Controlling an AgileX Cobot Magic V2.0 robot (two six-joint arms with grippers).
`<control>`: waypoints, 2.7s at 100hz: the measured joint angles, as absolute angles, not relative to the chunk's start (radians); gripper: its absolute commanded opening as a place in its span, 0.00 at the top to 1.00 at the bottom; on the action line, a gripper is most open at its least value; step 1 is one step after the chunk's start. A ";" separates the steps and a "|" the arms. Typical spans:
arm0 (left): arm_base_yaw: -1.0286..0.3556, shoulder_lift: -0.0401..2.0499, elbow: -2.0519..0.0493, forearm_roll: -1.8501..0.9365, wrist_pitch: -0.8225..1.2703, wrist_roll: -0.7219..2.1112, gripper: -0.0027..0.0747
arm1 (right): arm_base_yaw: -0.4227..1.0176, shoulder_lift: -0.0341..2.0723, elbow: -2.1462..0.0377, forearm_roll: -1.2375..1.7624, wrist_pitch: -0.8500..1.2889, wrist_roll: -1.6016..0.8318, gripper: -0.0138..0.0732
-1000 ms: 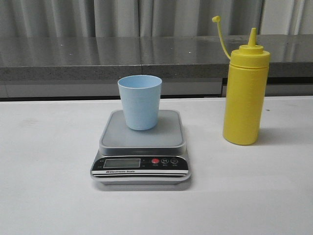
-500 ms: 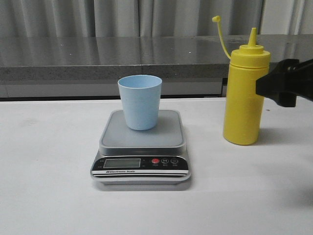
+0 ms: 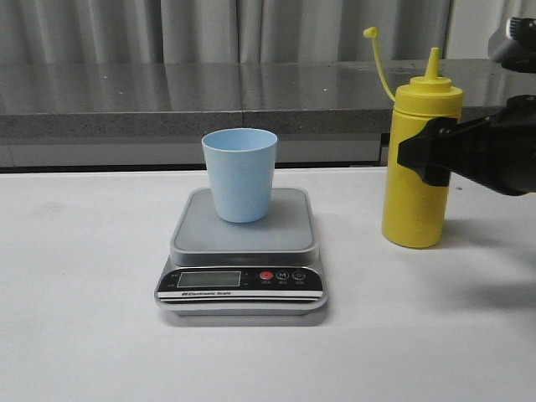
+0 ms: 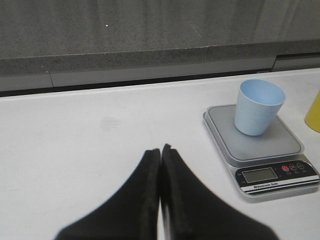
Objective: Pour seasoning into cup on scale with both arms
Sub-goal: 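Reach the right gripper to the yellow squeeze bottle and grasp it, then lift the yellow bottle and tilt its spout over the blue cup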
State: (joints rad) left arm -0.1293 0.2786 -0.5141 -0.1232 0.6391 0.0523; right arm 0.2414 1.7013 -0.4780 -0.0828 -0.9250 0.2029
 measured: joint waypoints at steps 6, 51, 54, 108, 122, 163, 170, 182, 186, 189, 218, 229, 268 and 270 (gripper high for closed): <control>-0.129 0.279 -0.514 -0.123 0.639 0.052 0.99 | 0.241 1.724 -0.500 -0.085 -0.927 0.204 0.10; -0.129 0.279 -0.514 -0.123 0.639 0.052 0.99 | 0.241 1.860 -0.664 -0.115 -0.930 0.219 0.10; -0.129 0.279 -0.514 -0.123 0.639 0.052 0.99 | 0.241 1.866 -0.671 -0.119 -0.930 0.227 0.10; -0.129 0.279 -0.514 -0.123 0.639 0.052 0.99 | 0.241 1.868 -0.688 -0.124 -0.928 0.237 0.91; -0.129 0.279 -0.514 -0.123 0.639 0.052 0.99 | 0.241 1.819 -0.694 -0.126 -0.841 0.160 0.91; -0.129 0.279 -0.514 -0.123 0.639 0.052 0.99 | 0.315 1.730 -0.920 -0.258 -0.405 -0.175 0.91; -0.129 0.279 -0.514 -0.123 0.639 0.052 0.99 | 0.336 1.730 -0.960 -0.321 -0.334 -0.185 0.91; -0.129 0.279 -0.514 -0.123 0.639 0.052 0.99 | 0.354 1.730 -1.020 -0.433 -0.232 -0.192 0.91; -0.129 0.279 -0.514 -0.123 0.639 0.052 0.99 | 0.357 1.730 -1.039 -0.467 -0.195 -0.192 0.91; -0.129 0.279 -0.514 -0.123 0.639 0.052 0.99 | 0.359 1.730 -1.051 -0.503 -0.170 -0.192 0.91; -0.129 0.279 -0.514 -0.123 0.639 0.052 0.99 | 0.384 1.742 -1.180 -0.911 0.087 0.012 0.91; -0.129 0.279 -0.514 -0.123 0.639 0.052 0.99 | 0.412 1.772 -1.228 -1.133 0.189 0.185 0.91; -0.129 0.279 -0.514 -0.123 0.639 0.052 0.99 | 0.473 1.798 -1.243 -1.645 0.233 0.380 0.91; -0.129 0.279 -0.514 -0.123 0.639 0.052 0.99 | 0.475 1.798 -1.243 -1.659 0.233 0.380 0.91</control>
State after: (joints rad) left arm -0.1293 0.2786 -0.5141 -0.1232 0.6391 0.0523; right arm 0.4745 1.7977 -1.2426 -1.6588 0.2329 0.3803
